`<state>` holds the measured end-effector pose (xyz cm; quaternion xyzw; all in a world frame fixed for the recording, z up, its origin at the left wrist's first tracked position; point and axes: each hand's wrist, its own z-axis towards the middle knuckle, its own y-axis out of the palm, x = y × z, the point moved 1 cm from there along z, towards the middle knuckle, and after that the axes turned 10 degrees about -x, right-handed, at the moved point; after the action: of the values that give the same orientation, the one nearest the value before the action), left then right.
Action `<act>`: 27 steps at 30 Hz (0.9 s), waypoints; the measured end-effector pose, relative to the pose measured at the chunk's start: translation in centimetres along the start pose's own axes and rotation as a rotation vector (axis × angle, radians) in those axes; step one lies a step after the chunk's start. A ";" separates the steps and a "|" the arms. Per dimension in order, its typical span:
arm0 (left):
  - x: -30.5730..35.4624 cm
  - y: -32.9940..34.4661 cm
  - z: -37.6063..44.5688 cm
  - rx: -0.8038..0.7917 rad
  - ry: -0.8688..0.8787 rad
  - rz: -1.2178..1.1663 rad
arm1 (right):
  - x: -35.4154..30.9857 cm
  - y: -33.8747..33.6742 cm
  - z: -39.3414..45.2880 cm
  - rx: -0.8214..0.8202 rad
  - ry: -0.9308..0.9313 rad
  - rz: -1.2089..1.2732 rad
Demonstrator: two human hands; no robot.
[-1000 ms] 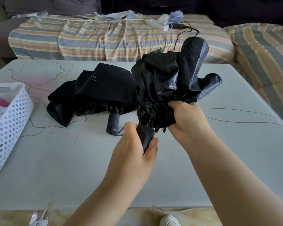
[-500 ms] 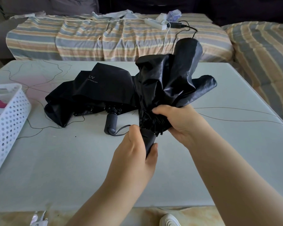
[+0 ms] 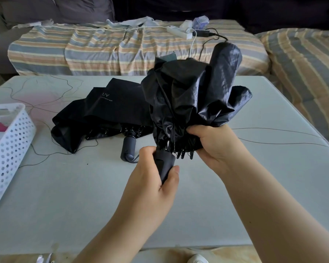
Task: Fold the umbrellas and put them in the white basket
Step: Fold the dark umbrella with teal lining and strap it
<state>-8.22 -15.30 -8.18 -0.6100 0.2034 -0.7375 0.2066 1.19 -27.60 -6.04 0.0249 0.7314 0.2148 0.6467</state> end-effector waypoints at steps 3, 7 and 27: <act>-0.4 0.2 -0.1 0.026 0.087 0.094 | 0.2 0.1 0.1 -0.043 0.000 -0.038; -1.0 0.1 0.1 0.035 0.132 0.243 | 0.2 0.1 -0.1 -0.118 0.023 -0.033; -0.8 -0.5 -0.1 0.021 0.047 0.092 | 0.3 0.0 -0.4 -0.258 0.140 -0.136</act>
<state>-8.16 -14.45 -8.59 -0.5803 0.2280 -0.7435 0.2418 0.77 -27.65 -6.28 -0.1228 0.7410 0.2638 0.6052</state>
